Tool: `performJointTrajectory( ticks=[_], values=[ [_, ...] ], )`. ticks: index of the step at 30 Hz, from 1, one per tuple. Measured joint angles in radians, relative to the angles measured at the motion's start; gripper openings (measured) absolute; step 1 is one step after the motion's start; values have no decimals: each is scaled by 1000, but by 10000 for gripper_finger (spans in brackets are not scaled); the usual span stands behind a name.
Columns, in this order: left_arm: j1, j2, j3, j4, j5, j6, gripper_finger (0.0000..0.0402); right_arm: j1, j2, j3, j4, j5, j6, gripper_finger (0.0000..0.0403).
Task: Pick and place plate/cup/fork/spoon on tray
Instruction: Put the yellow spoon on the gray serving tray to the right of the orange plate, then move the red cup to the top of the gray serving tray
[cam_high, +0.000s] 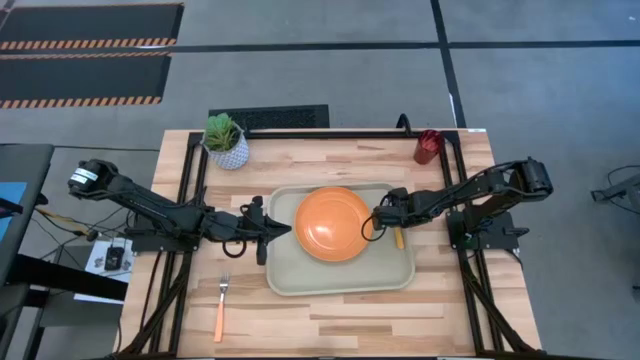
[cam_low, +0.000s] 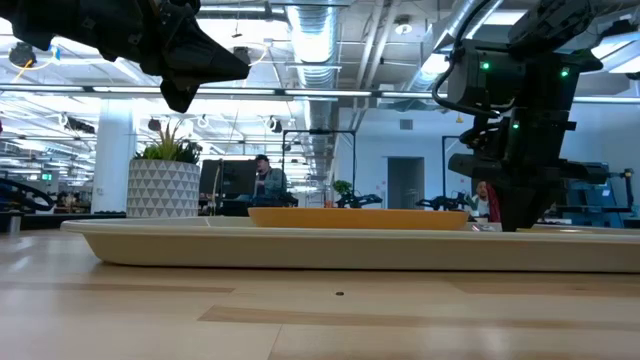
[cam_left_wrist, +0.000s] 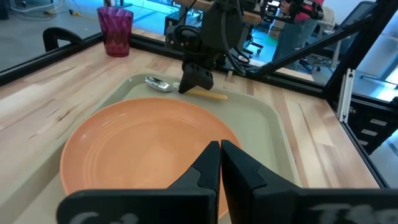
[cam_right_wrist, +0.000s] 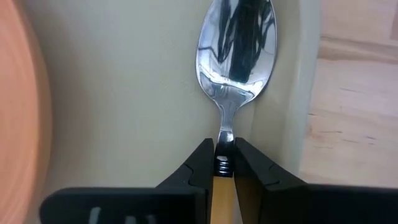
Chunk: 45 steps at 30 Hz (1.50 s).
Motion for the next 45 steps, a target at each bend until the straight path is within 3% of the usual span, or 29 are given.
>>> performJointTrajectory(
  ticks=[8, 21, 26, 31, 37, 45],
  values=[
    [0, 0, 0, -3, 0, -10, 0, -1, 0, 0, 2, -1, 26, 69],
    [0, 0, 0, -3, 1, -19, 0, -2, 0, 0, 15, -7, 20, 144],
    [0, 0, 0, -9, 1, -19, 0, -3, -9, 9, -5, -30, -25, 146],
    [0, 0, 0, -17, -1, -18, 0, -5, -59, 88, -146, -5, -80, 136],
    [0, 0, 0, -18, -2, 1, 0, -87, -156, 180, -347, 71, -315, 125],
    [0, 0, 0, -18, -2, 13, 0, -430, -291, 188, -390, 118, -786, 99]
  ],
)
